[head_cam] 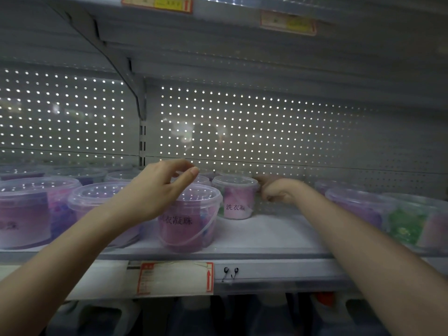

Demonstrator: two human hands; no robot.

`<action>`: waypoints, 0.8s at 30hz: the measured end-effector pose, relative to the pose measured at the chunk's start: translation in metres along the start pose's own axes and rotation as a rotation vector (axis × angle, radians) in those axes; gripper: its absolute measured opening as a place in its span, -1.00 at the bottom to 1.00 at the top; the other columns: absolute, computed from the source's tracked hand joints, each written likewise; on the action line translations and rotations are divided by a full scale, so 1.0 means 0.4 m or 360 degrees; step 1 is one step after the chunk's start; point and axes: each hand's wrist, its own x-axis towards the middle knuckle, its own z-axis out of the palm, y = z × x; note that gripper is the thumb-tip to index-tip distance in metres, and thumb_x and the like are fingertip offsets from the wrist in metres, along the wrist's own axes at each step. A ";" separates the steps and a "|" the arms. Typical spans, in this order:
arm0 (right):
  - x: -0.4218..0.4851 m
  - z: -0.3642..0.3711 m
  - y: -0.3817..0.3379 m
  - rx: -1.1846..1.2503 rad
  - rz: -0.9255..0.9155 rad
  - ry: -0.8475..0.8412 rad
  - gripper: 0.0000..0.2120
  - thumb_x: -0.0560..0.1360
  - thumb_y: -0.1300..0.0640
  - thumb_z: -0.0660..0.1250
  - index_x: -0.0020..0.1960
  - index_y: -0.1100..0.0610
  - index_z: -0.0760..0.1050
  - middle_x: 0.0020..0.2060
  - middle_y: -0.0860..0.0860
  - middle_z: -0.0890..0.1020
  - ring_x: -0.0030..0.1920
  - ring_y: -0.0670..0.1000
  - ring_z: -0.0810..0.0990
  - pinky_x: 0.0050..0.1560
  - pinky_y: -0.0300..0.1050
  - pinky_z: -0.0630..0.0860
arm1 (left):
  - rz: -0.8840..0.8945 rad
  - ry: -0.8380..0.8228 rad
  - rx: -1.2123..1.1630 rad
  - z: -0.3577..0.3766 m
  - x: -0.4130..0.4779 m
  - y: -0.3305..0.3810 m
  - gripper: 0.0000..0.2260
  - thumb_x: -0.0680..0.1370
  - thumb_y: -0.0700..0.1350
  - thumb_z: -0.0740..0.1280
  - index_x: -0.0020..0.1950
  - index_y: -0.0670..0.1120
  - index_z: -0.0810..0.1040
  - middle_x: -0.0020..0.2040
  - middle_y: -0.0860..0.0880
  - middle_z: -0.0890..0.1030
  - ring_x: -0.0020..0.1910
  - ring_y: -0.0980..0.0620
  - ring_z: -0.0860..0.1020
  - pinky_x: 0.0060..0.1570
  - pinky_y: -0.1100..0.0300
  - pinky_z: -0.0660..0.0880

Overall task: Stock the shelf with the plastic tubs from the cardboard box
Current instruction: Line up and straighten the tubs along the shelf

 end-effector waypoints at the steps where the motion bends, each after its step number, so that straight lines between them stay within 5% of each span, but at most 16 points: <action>1: -0.009 -0.003 0.002 0.0081 -0.0028 0.0028 -0.32 0.42 0.58 0.02 0.45 0.11 0.25 0.28 0.03 0.50 0.09 0.04 0.57 -0.49 -0.31 0.29 | -0.0002 0.0011 0.0003 0.000 0.000 0.005 -0.69 0.58 0.09 0.14 0.13 0.00 0.58 0.07 0.06 0.60 0.05 0.09 0.54 -0.04 0.19 0.37; 3: -0.036 -0.010 0.010 0.0252 -0.0079 0.0033 -0.32 0.42 0.59 0.03 0.46 0.16 0.22 0.40 -0.03 0.39 0.30 -0.01 0.45 -0.35 -0.29 0.34 | 0.0002 0.0031 0.0007 0.001 -0.003 0.014 -0.70 0.58 0.09 0.15 0.14 0.00 0.58 0.03 0.08 0.58 0.02 0.09 0.53 -0.09 0.20 0.37; 7: -0.095 -0.021 0.030 0.0345 -0.0154 0.0052 -0.34 0.43 0.57 0.14 0.47 0.19 0.19 0.39 0.00 0.39 0.24 -0.02 0.46 -0.11 -0.21 0.45 | 0.0058 0.0011 -0.0031 0.010 -0.008 0.034 -0.73 0.58 0.07 0.17 0.12 0.01 0.58 0.02 0.11 0.57 0.01 0.13 0.51 -0.15 0.36 0.37; 10: -0.143 -0.013 0.037 0.0367 -0.0251 -0.0005 -0.43 0.45 0.52 0.20 0.42 0.23 0.28 0.29 0.06 0.49 0.15 -0.01 0.54 0.10 -0.14 0.51 | 0.0083 -0.0023 -0.0056 0.023 -0.008 0.053 -0.77 0.58 0.06 0.19 0.10 0.03 0.57 0.02 0.14 0.57 0.06 0.16 0.51 -0.06 0.29 0.40; 14: -0.173 0.026 0.037 0.0445 -0.0286 -0.0138 -0.52 0.47 0.46 0.23 0.35 0.21 0.35 0.15 0.10 0.60 -0.18 -0.21 0.59 -0.33 -0.43 0.44 | 0.0089 -0.0060 -0.0061 0.039 -0.008 0.066 -0.73 0.56 0.10 0.18 0.14 0.04 0.56 0.09 0.12 0.59 0.12 0.14 0.53 0.08 0.14 0.44; 20: -0.182 0.051 0.030 0.0477 -0.0312 -0.0127 -0.46 0.45 0.47 0.28 0.39 0.20 0.33 0.27 0.03 0.53 0.14 -0.11 0.55 -0.27 -0.48 0.42 | 0.0129 -0.0027 -0.0035 0.035 -0.008 0.084 -0.75 0.59 0.03 0.19 0.15 -0.02 0.57 0.06 0.10 0.59 0.09 0.13 0.52 0.02 0.18 0.40; 24: -0.188 0.067 0.026 0.0454 -0.0321 -0.0148 -0.33 0.44 0.46 0.30 0.48 0.16 0.20 0.39 0.01 0.40 0.38 -0.09 0.37 0.21 -0.31 0.40 | 0.0119 -0.0059 -0.0026 0.036 -0.006 0.090 -0.75 0.59 0.05 0.19 0.14 -0.01 0.57 0.09 0.06 0.61 0.12 0.08 0.53 0.09 0.11 0.45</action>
